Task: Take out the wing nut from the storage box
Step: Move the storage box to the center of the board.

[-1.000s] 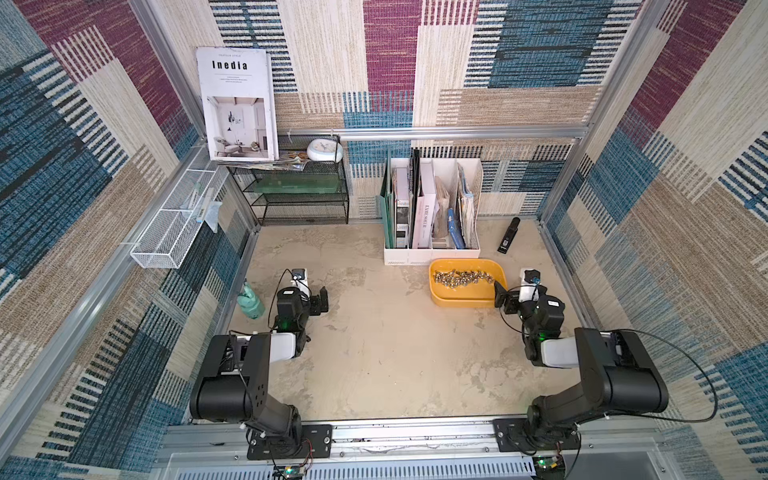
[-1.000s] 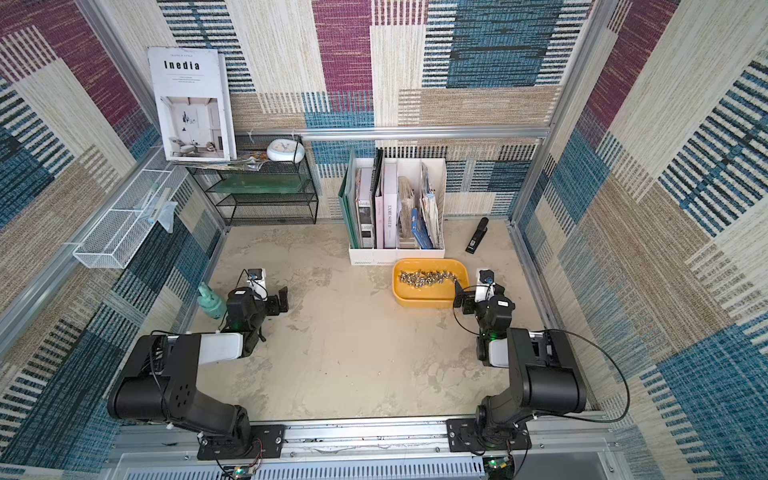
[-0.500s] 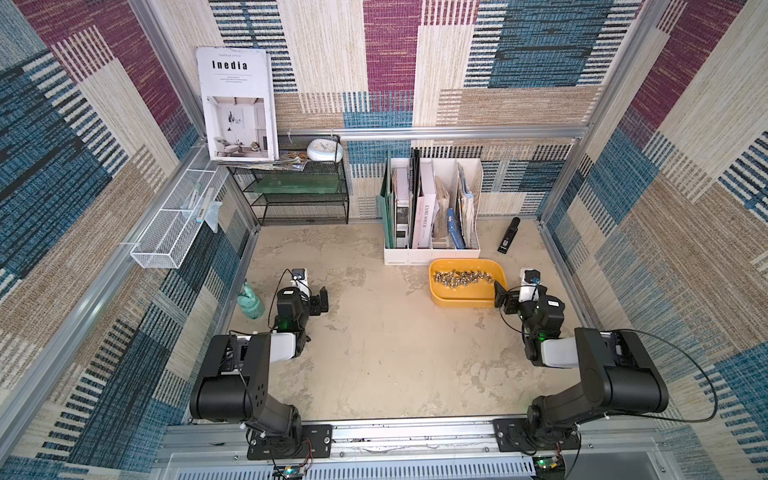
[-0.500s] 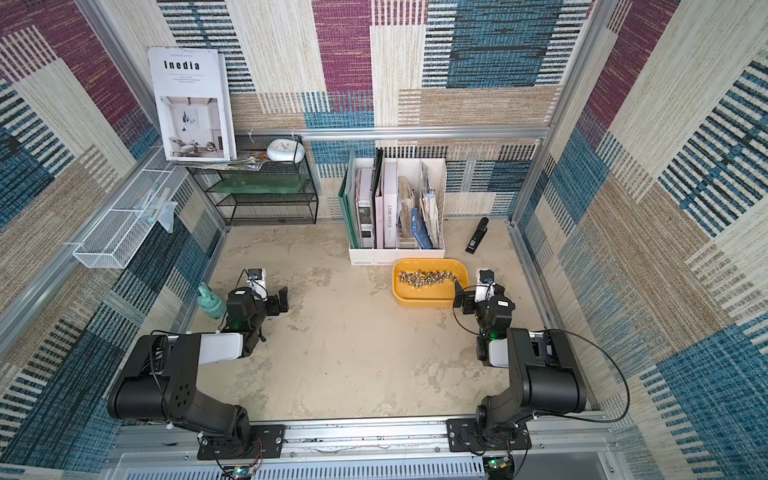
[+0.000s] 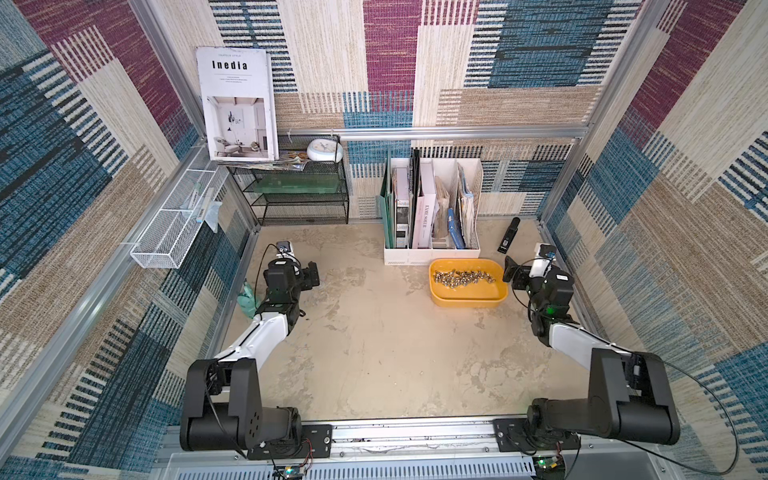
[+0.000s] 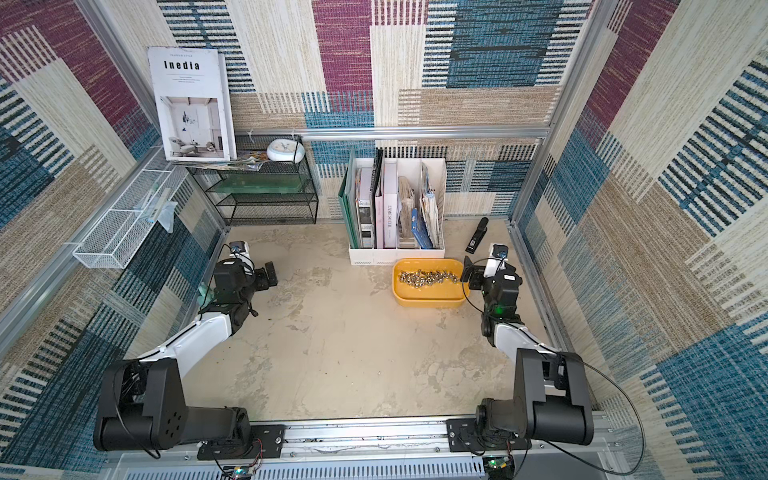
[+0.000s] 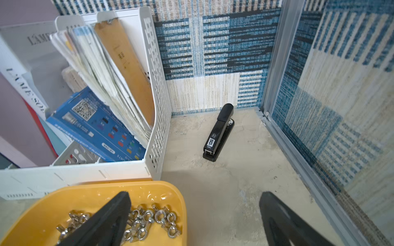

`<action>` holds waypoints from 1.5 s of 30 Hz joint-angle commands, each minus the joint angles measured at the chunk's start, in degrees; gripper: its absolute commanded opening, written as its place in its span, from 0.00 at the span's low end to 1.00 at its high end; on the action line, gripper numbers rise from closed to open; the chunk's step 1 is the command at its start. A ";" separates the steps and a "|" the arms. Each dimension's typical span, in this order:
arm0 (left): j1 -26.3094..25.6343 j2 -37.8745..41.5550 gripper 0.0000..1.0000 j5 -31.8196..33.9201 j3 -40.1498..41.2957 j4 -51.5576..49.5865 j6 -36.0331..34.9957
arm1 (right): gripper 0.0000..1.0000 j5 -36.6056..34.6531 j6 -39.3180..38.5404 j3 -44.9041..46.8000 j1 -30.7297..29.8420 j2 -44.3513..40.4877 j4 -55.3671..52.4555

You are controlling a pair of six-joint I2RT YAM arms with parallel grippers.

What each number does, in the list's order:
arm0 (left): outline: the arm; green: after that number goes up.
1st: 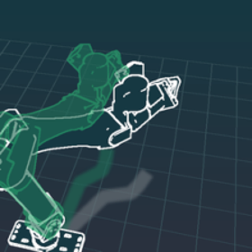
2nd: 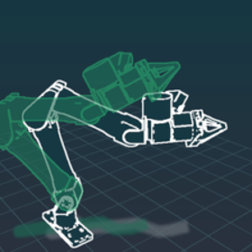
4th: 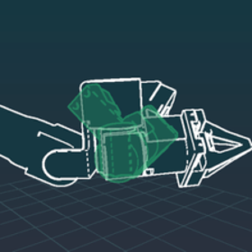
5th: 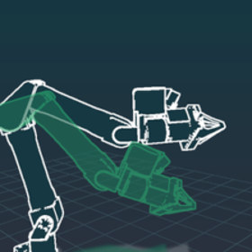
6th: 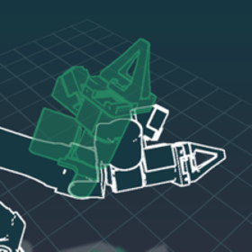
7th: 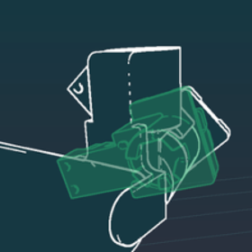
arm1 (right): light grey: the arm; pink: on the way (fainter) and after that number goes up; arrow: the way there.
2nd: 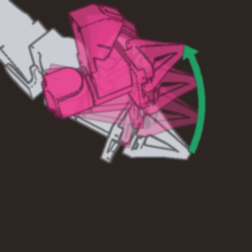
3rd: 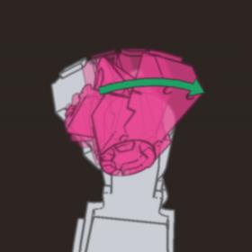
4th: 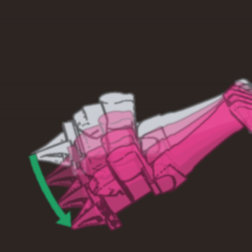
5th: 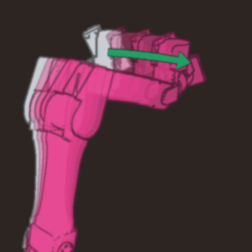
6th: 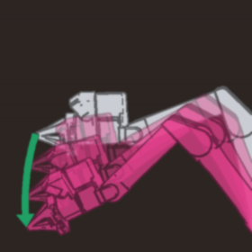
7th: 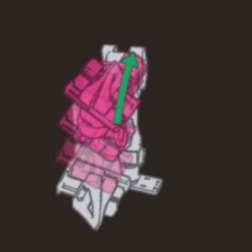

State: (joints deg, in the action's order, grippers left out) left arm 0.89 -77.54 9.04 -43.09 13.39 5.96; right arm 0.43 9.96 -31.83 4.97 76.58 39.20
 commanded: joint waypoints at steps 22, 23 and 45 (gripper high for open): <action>-8.78 6.56 0.99 -12.49 -14.10 -33.60 17.86 | 0.69 4.16 7.01 -24.15 -2.37 14.11 -45.26; -9.57 6.77 0.99 -12.66 -14.13 -33.56 17.91 | 0.65 4.22 6.27 -24.71 -2.75 15.35 -45.52; -17.40 5.34 0.99 -9.65 -17.09 -34.88 16.98 | 0.35 1.49 3.81 -29.05 -8.54 23.68 -48.07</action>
State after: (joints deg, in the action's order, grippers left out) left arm -16.34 -71.81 -1.21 -59.53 -21.02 23.33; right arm 2.09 13.96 -61.12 -2.94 100.97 -8.38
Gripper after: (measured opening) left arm 0.993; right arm 0.345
